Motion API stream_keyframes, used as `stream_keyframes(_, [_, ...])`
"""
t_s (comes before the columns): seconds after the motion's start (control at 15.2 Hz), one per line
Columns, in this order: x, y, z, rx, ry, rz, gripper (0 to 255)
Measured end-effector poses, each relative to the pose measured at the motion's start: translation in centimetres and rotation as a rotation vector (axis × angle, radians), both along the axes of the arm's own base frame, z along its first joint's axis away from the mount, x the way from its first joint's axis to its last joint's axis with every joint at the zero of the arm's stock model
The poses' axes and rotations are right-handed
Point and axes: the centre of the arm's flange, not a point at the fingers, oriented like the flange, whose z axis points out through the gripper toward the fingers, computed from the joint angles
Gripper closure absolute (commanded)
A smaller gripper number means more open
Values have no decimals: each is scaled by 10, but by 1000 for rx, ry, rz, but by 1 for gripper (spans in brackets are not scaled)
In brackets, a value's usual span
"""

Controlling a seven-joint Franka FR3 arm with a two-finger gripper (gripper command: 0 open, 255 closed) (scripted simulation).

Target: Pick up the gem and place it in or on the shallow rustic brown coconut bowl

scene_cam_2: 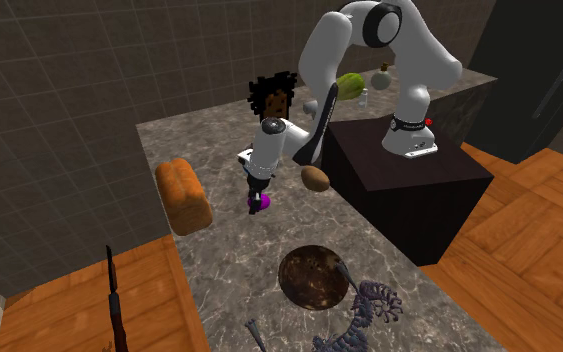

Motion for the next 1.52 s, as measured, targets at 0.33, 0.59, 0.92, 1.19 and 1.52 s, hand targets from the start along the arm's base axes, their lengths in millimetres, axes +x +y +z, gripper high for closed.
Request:
stream_keyframes(0.33, [0, 0, 0, 0, -1, 0, 255])
stream_keyframes(0.59, [-1, 0, 15, -1, 2, 0, 255])
stream_keyframes(0.92, [-2, 0, 41, -1, 2, 0, 255])
stream_keyframes(1.19, [0, 1, 62, 0, 2, 0, 255])
stream_keyframes(1.52, [0, 2, 89, 0, 2, 0, 255])
